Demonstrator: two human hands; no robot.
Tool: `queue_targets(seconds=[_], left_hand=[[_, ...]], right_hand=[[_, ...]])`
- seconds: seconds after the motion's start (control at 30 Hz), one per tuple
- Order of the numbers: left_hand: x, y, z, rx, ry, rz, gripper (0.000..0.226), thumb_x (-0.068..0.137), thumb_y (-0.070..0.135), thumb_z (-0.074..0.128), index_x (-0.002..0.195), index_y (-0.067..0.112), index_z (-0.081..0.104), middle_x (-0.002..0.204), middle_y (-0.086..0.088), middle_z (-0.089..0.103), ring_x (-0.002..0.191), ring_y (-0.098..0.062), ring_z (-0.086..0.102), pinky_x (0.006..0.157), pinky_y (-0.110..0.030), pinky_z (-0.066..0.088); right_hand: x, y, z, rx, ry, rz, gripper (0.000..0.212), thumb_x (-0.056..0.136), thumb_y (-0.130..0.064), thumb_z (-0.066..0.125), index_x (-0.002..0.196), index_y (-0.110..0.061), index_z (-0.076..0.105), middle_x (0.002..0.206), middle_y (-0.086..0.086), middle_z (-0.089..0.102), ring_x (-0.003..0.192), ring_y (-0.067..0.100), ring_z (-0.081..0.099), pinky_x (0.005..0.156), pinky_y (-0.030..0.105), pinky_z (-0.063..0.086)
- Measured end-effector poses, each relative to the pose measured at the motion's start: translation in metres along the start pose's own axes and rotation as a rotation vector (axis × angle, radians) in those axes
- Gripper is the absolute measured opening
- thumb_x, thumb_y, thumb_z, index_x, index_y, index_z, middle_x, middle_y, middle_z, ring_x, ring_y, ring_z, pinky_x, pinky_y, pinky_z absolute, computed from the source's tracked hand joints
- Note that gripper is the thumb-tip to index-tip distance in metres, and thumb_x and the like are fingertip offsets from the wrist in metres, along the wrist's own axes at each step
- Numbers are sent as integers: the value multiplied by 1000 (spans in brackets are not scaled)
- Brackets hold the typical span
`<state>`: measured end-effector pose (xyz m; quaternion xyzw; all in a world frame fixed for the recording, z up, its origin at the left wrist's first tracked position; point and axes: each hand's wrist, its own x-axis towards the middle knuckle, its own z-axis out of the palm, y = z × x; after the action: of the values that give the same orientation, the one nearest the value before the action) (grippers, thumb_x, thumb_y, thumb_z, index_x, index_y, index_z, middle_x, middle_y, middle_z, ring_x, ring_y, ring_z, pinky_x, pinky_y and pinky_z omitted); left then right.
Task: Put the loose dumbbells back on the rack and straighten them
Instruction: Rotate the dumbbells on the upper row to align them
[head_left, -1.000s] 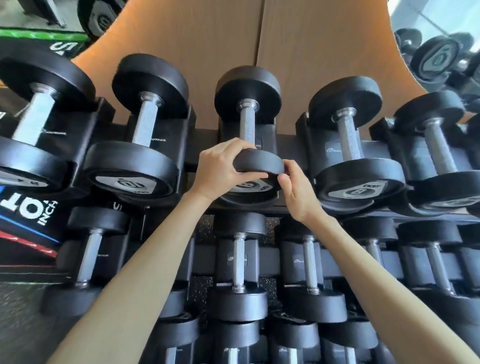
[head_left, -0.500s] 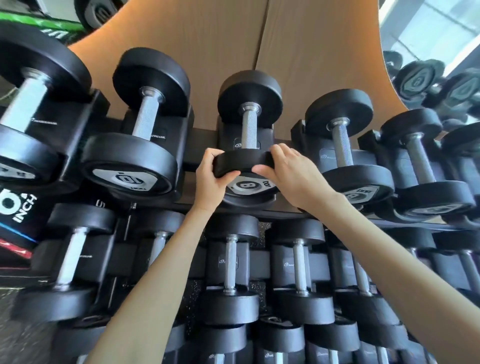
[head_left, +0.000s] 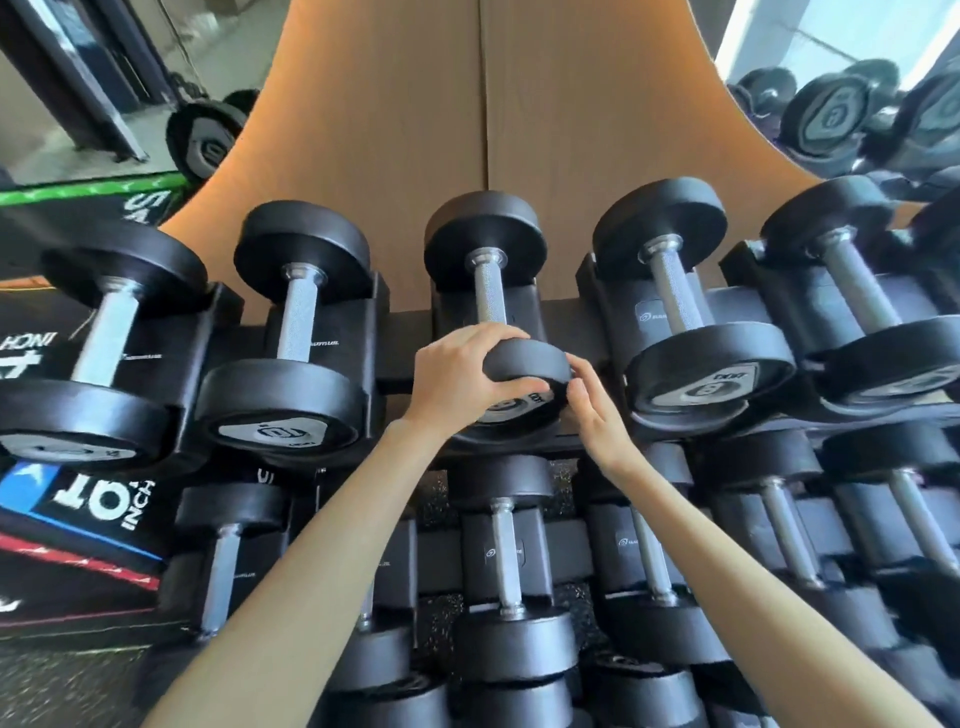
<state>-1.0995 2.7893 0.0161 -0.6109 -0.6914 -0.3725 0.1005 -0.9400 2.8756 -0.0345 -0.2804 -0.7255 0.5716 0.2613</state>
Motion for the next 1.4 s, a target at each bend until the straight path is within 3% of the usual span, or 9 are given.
queue_targets(seconds=[0.13, 0.23, 0.37, 0.6, 0.7, 0.8, 0.93, 1.13, 1.4], left_hand=[[-6, -8, 2, -52, 154, 49, 55, 70, 62, 67, 96, 14, 70, 93, 5, 71, 84, -9, 64, 74, -20, 47], [-14, -18, 1, -97, 237, 45, 54, 75, 58, 67, 96, 8, 69, 92, 0, 70, 84, -13, 63, 76, -21, 48], [-24, -26, 4, -246, 269, -77, 56, 77, 58, 64, 95, 5, 65, 92, 6, 63, 85, -7, 57, 77, -16, 43], [-41, -37, 21, -463, 449, -226, 57, 83, 64, 52, 97, 8, 55, 88, 9, 53, 82, 6, 51, 73, -12, 40], [-48, -40, 34, -506, 522, -286, 25, 82, 36, 54, 95, 15, 49, 85, 23, 52, 85, 14, 48, 75, -7, 36], [-52, -40, 42, -546, 577, -362, 21, 72, 22, 43, 92, 17, 47, 75, 17, 43, 77, 13, 46, 69, -6, 35], [-54, -38, 37, -552, 509, -393, 20, 74, 23, 41, 93, 17, 46, 77, -4, 47, 70, 6, 44, 66, -9, 36], [-59, -30, 14, -528, 127, -426, 38, 85, 42, 43, 112, 16, 44, 102, -4, 58, 90, -12, 54, 82, -23, 44], [-34, -13, 6, -328, 100, -293, 53, 75, 51, 59, 107, 9, 56, 102, 7, 55, 95, -9, 52, 81, -13, 40]], right_hand=[[7, -5, 3, -157, 33, -110, 48, 86, -44, 32, 118, -10, 43, 101, -15, 52, 89, -17, 48, 79, 6, 36], [13, -19, 5, -273, -26, -122, 44, 83, -45, 32, 111, -14, 43, 89, -4, 50, 73, -4, 46, 71, 16, 37], [16, -34, 0, -497, -63, -206, 50, 90, -51, 41, 116, -8, 43, 102, 2, 45, 85, 16, 47, 76, 32, 37], [17, -75, 8, -966, -44, -357, 51, 89, -49, 43, 106, -1, 46, 94, 9, 44, 86, 26, 46, 65, 31, 32], [21, -88, 18, -1187, -22, -423, 66, 82, -60, 33, 107, -1, 48, 95, 13, 47, 89, 29, 49, 59, 35, 35], [23, -94, 27, -1254, 8, -524, 65, 82, -59, 31, 91, 0, 55, 79, 15, 53, 70, 31, 54, 44, 30, 31], [21, -89, 27, -1209, 33, -595, 60, 83, -58, 32, 84, -1, 54, 76, 13, 54, 66, 29, 54, 44, 30, 35], [13, -67, 15, -737, -48, -323, 56, 91, -49, 45, 122, -3, 45, 114, 10, 50, 104, 23, 43, 89, 29, 33], [8, -31, 10, -9, 13, -187, 23, 84, -38, 53, 107, -33, 48, 105, -9, 56, 95, -1, 53, 85, 15, 42]])
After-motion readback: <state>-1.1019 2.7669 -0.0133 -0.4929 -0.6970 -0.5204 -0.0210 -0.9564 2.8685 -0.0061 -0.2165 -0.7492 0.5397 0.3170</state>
